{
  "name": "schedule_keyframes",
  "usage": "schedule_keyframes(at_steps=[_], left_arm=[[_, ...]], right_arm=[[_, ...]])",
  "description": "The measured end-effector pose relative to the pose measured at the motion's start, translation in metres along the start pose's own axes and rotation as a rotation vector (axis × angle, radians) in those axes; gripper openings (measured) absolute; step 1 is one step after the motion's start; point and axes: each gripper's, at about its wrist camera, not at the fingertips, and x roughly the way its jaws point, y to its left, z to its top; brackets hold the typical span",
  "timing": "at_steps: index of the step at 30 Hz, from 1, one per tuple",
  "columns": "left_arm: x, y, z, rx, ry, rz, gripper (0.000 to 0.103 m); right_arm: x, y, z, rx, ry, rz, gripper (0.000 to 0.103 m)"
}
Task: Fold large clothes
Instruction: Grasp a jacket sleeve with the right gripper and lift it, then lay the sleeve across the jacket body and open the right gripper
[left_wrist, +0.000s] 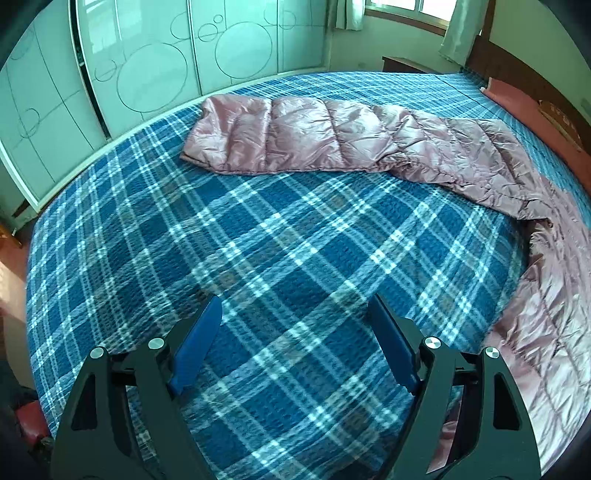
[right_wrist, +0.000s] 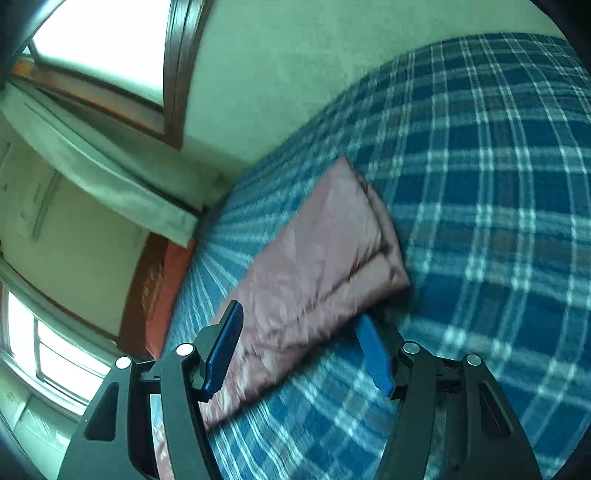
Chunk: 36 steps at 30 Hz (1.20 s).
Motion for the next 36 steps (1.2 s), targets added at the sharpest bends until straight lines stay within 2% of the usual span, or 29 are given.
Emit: schedule_keyframes(at_steps=[2, 4, 6, 7, 10, 13, 16, 19, 22, 31, 34, 36], left_arm=[[0.003, 0.002, -0.003, 0.009, -0.013, 0.015, 0.088], [0.003, 0.004, -0.009, 0.001, -0.017, 0.022, 0.092], [0.005, 0.005, -0.010, -0.001, -0.019, 0.020, 0.093], [0.004, 0.005, -0.009, 0.005, -0.019, 0.023, 0.093], [0.004, 0.006, -0.001, 0.025, -0.036, 0.046, 0.093], [0.006, 0.008, 0.005, 0.038, -0.058, 0.078, 0.093], [0.009, 0.011, 0.006, 0.016, -0.048, 0.052, 0.094], [0.011, 0.013, 0.004, 0.009, -0.045, 0.044, 0.095], [0.010, 0.016, 0.003, 0.008, -0.047, 0.039, 0.095], [0.015, 0.020, 0.002, -0.009, -0.053, 0.016, 0.098], [0.016, 0.022, 0.001, -0.010, -0.055, 0.015, 0.099], [0.015, 0.022, 0.001, -0.009, -0.056, 0.017, 0.099]], right_arm=[[0.008, -0.004, 0.009, 0.012, -0.015, -0.004, 0.062], [0.013, 0.003, 0.012, -0.010, -0.029, -0.036, 0.053], [0.021, 0.012, 0.016, -0.036, -0.020, -0.029, 0.016], [0.022, 0.010, 0.015, -0.040, -0.011, -0.025, 0.015], [0.022, 0.038, 0.014, -0.116, -0.025, -0.025, 0.012], [0.016, 0.086, -0.002, -0.236, -0.023, 0.023, 0.011], [0.019, 0.151, -0.036, -0.388, 0.013, 0.083, 0.011], [0.029, 0.200, -0.075, -0.500, 0.058, 0.129, 0.011], [0.046, 0.256, -0.136, -0.622, 0.125, 0.183, 0.011], [0.093, 0.339, -0.296, -0.785, 0.349, 0.271, 0.011], [0.103, 0.355, -0.339, -0.831, 0.419, 0.283, 0.011], [0.104, 0.352, -0.360, -0.855, 0.459, 0.287, 0.011]])
